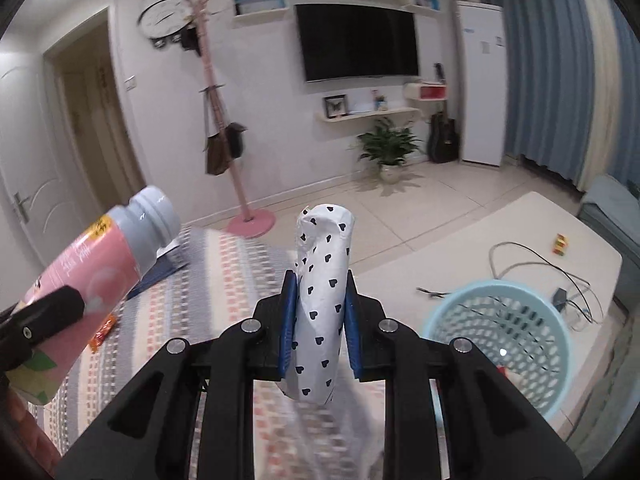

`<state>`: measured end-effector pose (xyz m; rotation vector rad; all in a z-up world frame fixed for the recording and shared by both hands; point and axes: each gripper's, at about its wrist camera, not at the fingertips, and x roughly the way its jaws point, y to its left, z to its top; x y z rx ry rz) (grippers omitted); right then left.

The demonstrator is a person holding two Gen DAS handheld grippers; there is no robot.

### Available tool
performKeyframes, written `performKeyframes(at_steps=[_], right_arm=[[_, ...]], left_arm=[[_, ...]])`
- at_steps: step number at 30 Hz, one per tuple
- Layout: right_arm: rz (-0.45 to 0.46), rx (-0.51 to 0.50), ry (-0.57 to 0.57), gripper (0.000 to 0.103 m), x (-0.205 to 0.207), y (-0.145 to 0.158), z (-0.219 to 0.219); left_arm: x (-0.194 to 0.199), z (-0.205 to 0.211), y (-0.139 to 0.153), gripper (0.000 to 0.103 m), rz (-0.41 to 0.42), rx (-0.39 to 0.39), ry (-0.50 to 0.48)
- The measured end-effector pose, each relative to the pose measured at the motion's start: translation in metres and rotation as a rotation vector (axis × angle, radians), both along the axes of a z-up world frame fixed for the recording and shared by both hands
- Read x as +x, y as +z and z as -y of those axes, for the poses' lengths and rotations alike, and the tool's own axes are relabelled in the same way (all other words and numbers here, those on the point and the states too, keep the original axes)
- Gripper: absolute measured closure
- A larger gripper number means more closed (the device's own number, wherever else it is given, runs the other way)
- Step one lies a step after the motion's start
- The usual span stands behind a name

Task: Collect trash
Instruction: 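Carry the bottle and polka-dot packet to the wastebasket and release both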

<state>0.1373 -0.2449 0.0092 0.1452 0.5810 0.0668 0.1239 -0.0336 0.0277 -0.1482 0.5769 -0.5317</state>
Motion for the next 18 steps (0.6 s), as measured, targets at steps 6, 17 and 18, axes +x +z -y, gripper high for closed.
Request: performKeyframes(at_steps=[6,17,18], right_arm=[[-0.006,0.010,-0.099,0.084,-0.008,-0.011,0.056],[-0.090,0.104,-0.248,0.084,-0.011,-0.061,0.162],[-0.092,0.112,-0.256,0.084,-0.012,-0.065,0.169]], left_arm=[[0.018,0.083,-0.001,0.056,0.009,0.039,-0.125],[0.061,0.195,-0.049,0.056,-0.100,0.112,-0.266],[0.066,0.202,-0.054,0.056,-0.112,0.118,-0.276]])
